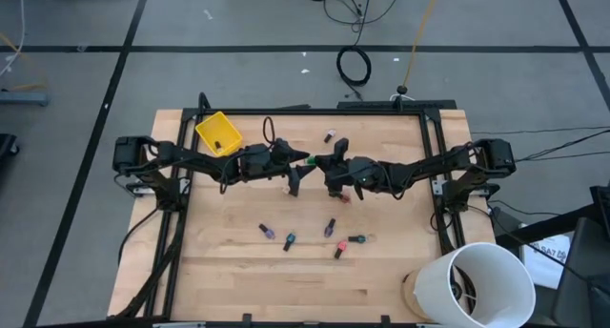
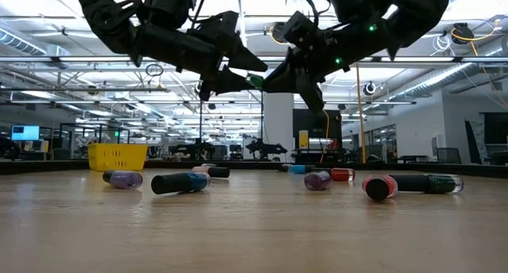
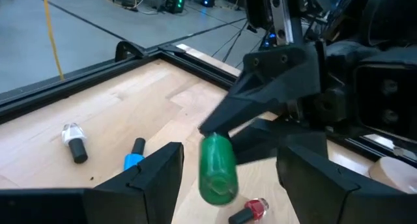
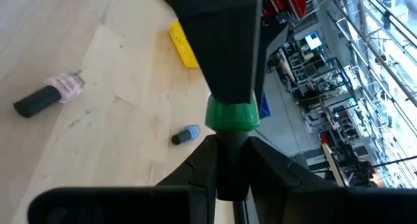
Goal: Pick & Place Nail Polish
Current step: Put the green nail polish into the yellow bin, then put the blue nail polish into the yellow bin
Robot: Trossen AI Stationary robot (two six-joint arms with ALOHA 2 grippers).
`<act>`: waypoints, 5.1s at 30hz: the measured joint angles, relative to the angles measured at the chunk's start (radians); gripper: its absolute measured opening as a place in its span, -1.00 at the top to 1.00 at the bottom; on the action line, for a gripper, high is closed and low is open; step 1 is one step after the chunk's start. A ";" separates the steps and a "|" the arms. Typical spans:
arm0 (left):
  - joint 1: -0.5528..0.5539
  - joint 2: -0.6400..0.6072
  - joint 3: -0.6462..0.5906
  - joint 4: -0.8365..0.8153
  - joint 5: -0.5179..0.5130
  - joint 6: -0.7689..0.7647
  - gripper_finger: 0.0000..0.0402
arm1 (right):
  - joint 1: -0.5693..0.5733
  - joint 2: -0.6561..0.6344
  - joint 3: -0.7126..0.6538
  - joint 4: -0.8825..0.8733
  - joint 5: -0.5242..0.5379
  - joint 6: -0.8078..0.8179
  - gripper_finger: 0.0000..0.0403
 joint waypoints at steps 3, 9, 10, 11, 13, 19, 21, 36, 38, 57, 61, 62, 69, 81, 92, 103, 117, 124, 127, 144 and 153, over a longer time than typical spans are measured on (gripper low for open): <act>0.000 0.000 0.000 -0.004 0.019 -0.003 -0.21 | 0.000 0.000 0.000 0.000 0.000 0.003 0.74; 0.001 0.000 0.000 -0.004 0.020 -0.006 -0.21 | 0.000 0.000 0.000 0.000 -0.001 0.003 0.74; 0.002 0.000 0.000 -0.004 0.020 -0.006 -0.21 | 0.002 0.000 0.000 0.001 -0.002 0.003 0.74; 0.003 0.000 0.000 -0.004 0.020 -0.006 -0.21 | 0.003 0.000 0.000 0.002 -0.001 0.003 0.74; 0.007 0.000 0.000 -0.004 0.020 -0.006 -0.21 | 0.005 0.000 0.000 0.008 -0.002 0.002 0.74; 0.015 0.000 0.000 -0.004 0.050 -0.014 -0.14 | 0.007 0.000 0.000 0.014 -0.002 0.003 0.74; 0.017 0.000 0.000 -0.004 0.051 -0.021 -0.02 | 0.007 0.000 0.000 0.015 -0.002 0.003 0.74; 0.039 0.000 0.001 -0.019 0.063 -0.018 0.75 | 0.010 0.001 0.000 0.008 -0.002 0.010 0.72; 0.039 0.000 0.001 -0.019 0.064 0.008 0.75 | 0.010 0.001 0.000 0.006 -0.002 0.045 0.65; 0.043 -0.277 0.001 -0.488 -0.348 0.191 0.75 | -0.007 -0.056 -0.010 -0.068 0.072 0.339 -0.23; 0.020 -0.336 0.001 -0.658 -0.554 0.203 0.75 | -0.041 -0.097 -0.039 -0.064 -0.023 0.404 -0.21; 0.013 -0.343 0.001 -0.696 -0.608 0.199 0.75 | -0.052 -0.106 -0.048 -0.065 -0.054 0.423 -0.20; 0.004 -0.369 0.001 -1.098 -0.900 -0.006 0.75 | -0.127 -0.162 -0.095 -0.050 -0.188 0.521 -0.16; 0.146 -0.364 -0.026 -1.518 -0.860 -0.443 0.75 | -0.169 -0.180 -0.135 -0.030 -0.191 0.531 -0.13; 0.332 -0.364 -0.223 -1.221 -0.667 -0.408 0.75 | -0.168 -0.180 -0.135 -0.030 -0.192 0.532 -0.12; 0.363 -0.364 -0.240 -1.167 -0.654 -0.393 0.44 | -0.168 -0.180 -0.135 -0.030 -0.192 0.531 -0.10; 0.363 -0.364 -0.240 -1.168 -0.683 -0.428 -0.18 | -0.168 -0.180 -0.135 -0.031 -0.192 0.531 -0.10; 0.361 -0.369 -0.240 -1.167 -0.659 -0.413 -0.42 | -0.168 -0.180 -0.135 -0.031 -0.192 0.548 -0.09; 0.357 -0.385 -0.240 -1.133 -0.612 -0.376 -0.46 | -0.176 -0.180 -0.135 -0.040 -0.259 0.584 -0.10; 0.274 -0.647 -0.240 -0.933 -0.526 -0.053 -0.47 | -0.208 -0.180 -0.134 -0.067 -0.366 0.627 -0.07; 0.275 -0.716 -0.240 -0.854 -0.526 0.001 -0.47 | -0.208 -0.180 -0.134 -0.075 -0.366 0.621 -0.07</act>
